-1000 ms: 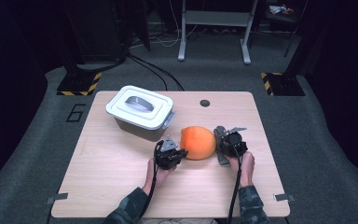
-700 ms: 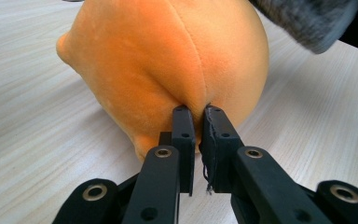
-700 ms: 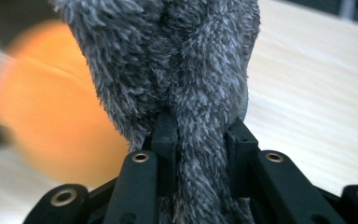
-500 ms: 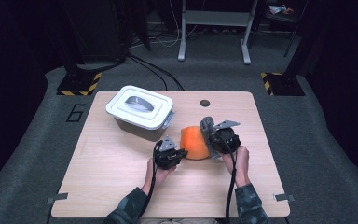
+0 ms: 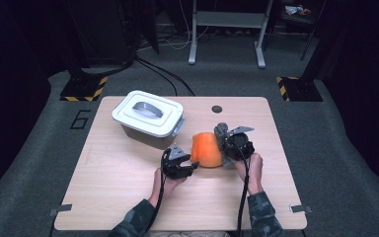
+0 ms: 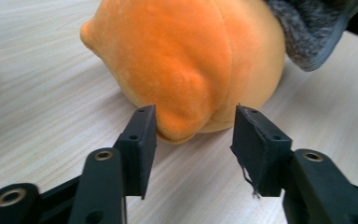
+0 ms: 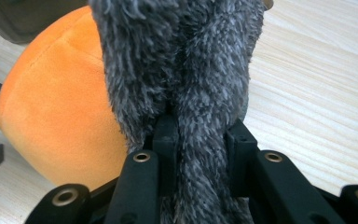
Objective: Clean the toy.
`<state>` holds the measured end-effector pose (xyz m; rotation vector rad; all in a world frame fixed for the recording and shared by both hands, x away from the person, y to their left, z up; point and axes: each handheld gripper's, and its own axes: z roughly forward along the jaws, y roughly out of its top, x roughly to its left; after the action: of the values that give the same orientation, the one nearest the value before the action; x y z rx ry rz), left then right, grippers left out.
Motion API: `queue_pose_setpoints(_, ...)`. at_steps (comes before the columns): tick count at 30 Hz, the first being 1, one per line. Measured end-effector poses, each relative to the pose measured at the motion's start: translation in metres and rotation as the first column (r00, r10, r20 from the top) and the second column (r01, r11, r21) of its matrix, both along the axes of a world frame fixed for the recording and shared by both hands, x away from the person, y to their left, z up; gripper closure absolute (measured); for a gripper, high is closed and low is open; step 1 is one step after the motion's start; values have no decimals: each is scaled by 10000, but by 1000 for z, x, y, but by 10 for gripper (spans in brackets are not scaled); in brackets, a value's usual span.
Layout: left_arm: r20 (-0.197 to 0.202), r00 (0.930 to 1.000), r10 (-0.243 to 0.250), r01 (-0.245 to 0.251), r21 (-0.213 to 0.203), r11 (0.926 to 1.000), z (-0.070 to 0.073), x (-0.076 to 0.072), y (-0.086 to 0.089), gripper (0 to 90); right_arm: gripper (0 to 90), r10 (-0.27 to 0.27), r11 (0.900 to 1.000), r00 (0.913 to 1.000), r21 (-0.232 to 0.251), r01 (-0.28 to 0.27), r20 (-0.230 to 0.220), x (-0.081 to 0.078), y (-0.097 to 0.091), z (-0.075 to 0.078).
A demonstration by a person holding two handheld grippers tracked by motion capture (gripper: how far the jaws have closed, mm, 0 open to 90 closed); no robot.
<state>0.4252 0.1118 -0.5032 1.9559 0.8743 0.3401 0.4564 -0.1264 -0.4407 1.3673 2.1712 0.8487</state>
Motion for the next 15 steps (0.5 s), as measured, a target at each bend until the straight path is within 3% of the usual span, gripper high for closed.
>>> queue_pose_setpoints(2, 65, 10000, -52, 51, 95, 9999, -1, 1, -2, 492, 709, 44, 10000, 10000, -12, -44, 68, 0, 0, -1)
queue_pose_setpoints(3, 170, 9999, -17, 11, 368, 9993, -2, 0, -8, 513, 709, 33, 10000, 10000, -26, -32, 85, 0, 0, -1)
queue_pose_setpoints(7, 340, 9994, -63, 43, 597, 9982, -4, 2, -12, 615, 709, 85, 10000, 9998, -33, -85, 174, -2, 0, -1)
queue_pose_setpoints(8, 341, 9994, -113, 92, 618, 9980, -3, 3, -12, 687, 708, 80, 9999, 9998, 104, -81, 177, -4, -2, -1)
queue_pose_setpoints(10, 390, 9991, -185, 164, 536, 9984, -1, 3, -12, 744, 708, 6, 9995, 9995, 325, -16, 313, -5, -6, 0)
queue_pose_setpoints(15, 677, 9966, -469, 438, 468, 9979, 6, 1, -11, 801, 710, -4, 9985, 9979, 548, -32, 644, -13, -13, 9)
